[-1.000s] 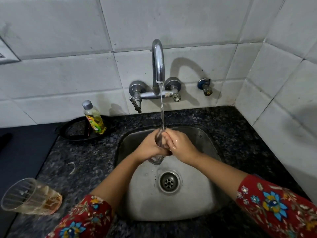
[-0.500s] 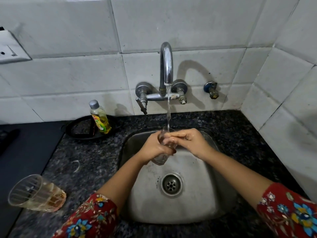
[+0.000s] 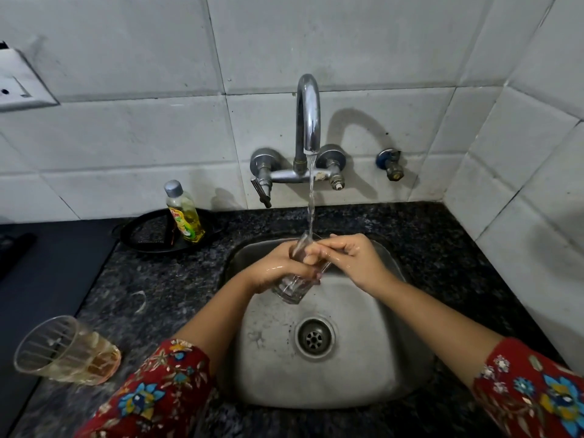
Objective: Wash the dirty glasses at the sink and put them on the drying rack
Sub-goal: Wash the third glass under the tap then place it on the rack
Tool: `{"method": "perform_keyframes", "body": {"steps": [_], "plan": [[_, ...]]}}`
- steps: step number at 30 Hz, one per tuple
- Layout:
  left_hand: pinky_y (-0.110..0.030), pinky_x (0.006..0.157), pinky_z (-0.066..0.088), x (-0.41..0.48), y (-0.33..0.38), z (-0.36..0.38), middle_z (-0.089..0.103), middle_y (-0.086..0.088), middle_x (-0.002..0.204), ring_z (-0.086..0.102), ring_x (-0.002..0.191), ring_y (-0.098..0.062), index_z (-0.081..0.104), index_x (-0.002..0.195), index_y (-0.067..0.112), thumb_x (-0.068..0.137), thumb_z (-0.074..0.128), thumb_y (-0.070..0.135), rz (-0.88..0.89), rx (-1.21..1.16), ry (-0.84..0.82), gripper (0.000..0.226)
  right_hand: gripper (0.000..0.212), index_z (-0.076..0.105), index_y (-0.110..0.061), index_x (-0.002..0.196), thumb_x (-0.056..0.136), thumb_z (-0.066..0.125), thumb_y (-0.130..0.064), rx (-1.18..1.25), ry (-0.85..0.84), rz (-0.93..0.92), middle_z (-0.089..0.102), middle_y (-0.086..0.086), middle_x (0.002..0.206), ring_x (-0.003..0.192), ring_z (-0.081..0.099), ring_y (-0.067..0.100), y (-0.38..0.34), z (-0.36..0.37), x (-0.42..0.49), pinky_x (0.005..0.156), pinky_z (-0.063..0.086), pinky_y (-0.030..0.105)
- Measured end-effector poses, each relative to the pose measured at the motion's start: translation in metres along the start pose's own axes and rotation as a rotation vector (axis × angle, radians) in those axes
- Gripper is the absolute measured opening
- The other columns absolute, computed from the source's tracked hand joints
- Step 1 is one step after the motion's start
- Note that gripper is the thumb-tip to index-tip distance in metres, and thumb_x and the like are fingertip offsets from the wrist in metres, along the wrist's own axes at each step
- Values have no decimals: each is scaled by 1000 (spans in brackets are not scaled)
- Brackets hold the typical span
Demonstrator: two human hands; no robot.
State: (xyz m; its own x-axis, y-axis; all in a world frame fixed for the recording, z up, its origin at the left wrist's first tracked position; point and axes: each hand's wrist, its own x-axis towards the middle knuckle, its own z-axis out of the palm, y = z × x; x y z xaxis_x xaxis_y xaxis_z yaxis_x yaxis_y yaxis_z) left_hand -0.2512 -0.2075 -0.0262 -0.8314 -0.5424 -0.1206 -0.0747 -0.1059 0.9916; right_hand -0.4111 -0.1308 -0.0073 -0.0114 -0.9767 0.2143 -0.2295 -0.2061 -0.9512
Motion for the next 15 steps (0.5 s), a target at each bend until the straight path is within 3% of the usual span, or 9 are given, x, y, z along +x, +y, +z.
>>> {"method": "perform_keyframes", "body": {"steps": [2,5,7,9,12,13,15], "plan": [[-30,79,52,1,-6,5,69,0,88,66,83,-14,63,104,9,66,71,-2,13,38,115,40,15,73,-3,95,87,61,-1,-30,11,22,73,-9,71,75,68,4,-1,4,5,78,50,15],[-32,73,50,6,-14,20,68,6,88,65,81,-12,54,95,26,60,78,21,4,449,565,43,16,72,4,94,88,61,-5,-40,28,99,73,17,84,81,68,21,2,10,18,84,55,38],[-33,70,52,9,-16,21,66,7,85,63,78,-13,48,92,31,60,75,33,24,615,690,42,16,71,6,96,88,60,-4,-30,19,102,72,24,91,82,67,21,2,11,22,84,54,34],[-34,73,52,10,-13,11,66,8,85,64,79,-10,53,96,26,59,77,22,71,370,479,45,15,71,4,97,87,60,0,-23,43,39,73,17,86,79,68,12,3,8,19,80,54,24],[-28,75,52,4,-9,-4,69,4,87,66,81,-11,60,106,14,65,73,1,26,-5,79,45,21,67,1,103,85,59,7,-51,45,-32,72,-14,73,74,66,-5,0,0,9,77,46,6],[-30,76,53,3,-9,-5,70,3,86,67,80,-14,61,107,13,66,70,-1,6,-59,33,44,21,67,3,104,85,58,7,-61,21,-33,71,-17,70,73,66,-6,-1,-1,7,77,44,4],[-37,81,55,4,-16,1,70,3,83,67,80,-16,61,102,14,58,73,6,11,-37,129,46,17,71,3,99,88,58,3,-110,-45,-6,72,-8,75,74,67,-1,-3,0,9,77,47,8]]}}
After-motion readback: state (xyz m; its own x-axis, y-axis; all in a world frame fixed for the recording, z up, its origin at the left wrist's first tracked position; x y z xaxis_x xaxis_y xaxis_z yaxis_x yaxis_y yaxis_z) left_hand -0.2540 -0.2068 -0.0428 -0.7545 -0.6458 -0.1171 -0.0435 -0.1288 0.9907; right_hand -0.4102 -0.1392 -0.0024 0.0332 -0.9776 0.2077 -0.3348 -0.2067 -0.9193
